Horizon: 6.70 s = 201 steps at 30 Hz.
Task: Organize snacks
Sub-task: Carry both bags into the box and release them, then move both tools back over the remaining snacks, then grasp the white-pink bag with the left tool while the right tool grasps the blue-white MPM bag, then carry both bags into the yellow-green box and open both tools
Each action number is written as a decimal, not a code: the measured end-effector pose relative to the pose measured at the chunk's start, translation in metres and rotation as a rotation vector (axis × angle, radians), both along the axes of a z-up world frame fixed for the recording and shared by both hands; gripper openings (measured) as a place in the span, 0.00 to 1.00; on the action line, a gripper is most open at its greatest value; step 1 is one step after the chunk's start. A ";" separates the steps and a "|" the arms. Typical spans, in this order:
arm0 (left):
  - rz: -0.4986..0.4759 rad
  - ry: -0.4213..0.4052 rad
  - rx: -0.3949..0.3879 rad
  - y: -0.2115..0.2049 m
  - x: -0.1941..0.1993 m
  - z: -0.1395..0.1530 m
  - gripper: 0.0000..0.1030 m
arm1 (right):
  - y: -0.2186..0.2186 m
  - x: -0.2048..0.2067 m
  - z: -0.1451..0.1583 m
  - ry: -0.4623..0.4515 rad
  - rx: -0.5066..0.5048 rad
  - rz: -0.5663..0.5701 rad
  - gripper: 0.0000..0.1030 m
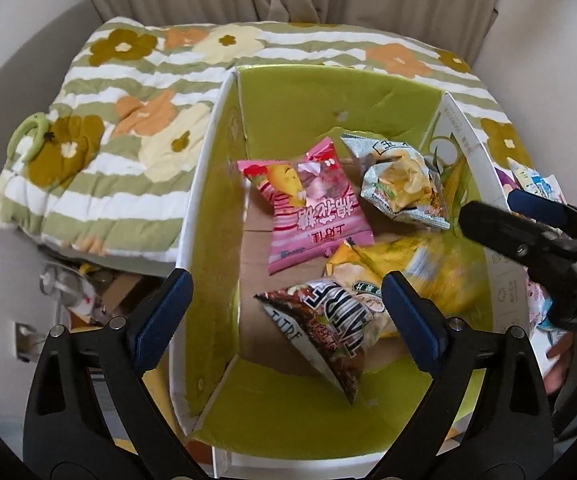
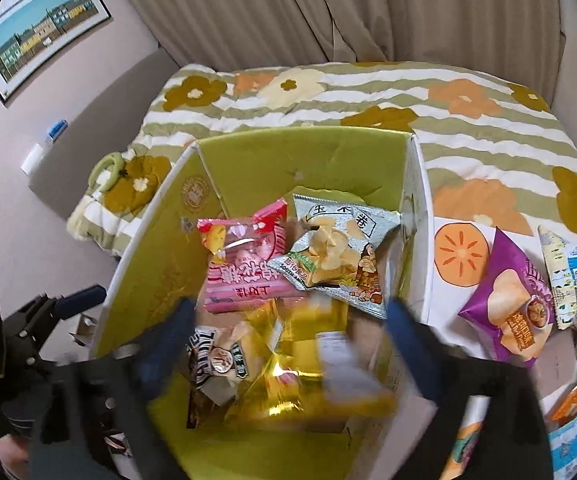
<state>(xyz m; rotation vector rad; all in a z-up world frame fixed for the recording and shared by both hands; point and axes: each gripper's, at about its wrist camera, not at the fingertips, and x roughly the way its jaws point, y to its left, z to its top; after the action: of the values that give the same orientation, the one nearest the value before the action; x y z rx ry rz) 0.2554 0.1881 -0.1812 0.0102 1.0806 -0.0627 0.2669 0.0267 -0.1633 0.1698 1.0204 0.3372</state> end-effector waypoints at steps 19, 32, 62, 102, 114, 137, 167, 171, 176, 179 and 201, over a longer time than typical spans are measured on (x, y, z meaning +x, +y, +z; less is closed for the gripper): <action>0.008 -0.141 0.011 0.004 -0.030 0.049 0.92 | 0.004 -0.040 0.048 -0.167 -0.099 0.007 0.98; -0.110 -0.289 -0.024 -0.014 -0.081 0.104 0.92 | -0.016 -0.116 0.101 -0.301 -0.132 -0.184 0.98; -0.189 -0.157 -0.155 -0.280 -0.127 0.027 0.92 | -0.285 -0.245 0.049 -0.245 -0.113 -0.411 0.98; -0.368 0.080 -0.163 -0.324 -0.076 -0.132 0.51 | -0.298 -0.181 -0.114 0.028 0.021 -0.477 0.80; -0.323 0.094 -0.153 -0.312 -0.087 -0.122 0.49 | -0.303 -0.197 -0.106 0.039 0.030 -0.481 0.66; -0.301 -0.019 -0.204 -0.301 -0.098 -0.042 0.49 | -0.308 -0.211 -0.026 -0.098 -0.018 -0.488 0.66; -0.090 -0.117 -0.090 -0.044 0.012 0.045 0.49 | -0.070 -0.060 0.071 -0.233 0.053 -0.154 0.66; -0.131 -0.059 -0.091 -0.028 0.030 0.023 0.49 | -0.050 -0.046 0.063 -0.201 0.038 -0.186 0.66; -0.145 -0.016 -0.051 -0.022 0.036 0.007 0.86 | -0.036 -0.036 0.051 -0.161 0.018 -0.204 0.66; -0.143 -0.029 -0.052 -0.018 0.028 0.006 0.94 | -0.030 -0.027 0.045 -0.135 0.017 -0.201 0.66; -0.011 -0.040 -0.070 0.004 0.010 0.018 0.94 | 0.008 0.025 0.020 -0.071 0.061 -0.064 0.98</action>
<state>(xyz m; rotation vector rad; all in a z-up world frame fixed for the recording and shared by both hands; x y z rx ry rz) 0.2655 0.1923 -0.1635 -0.0455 1.0378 -0.1102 0.2919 0.0349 -0.1434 0.2431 0.9329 0.3146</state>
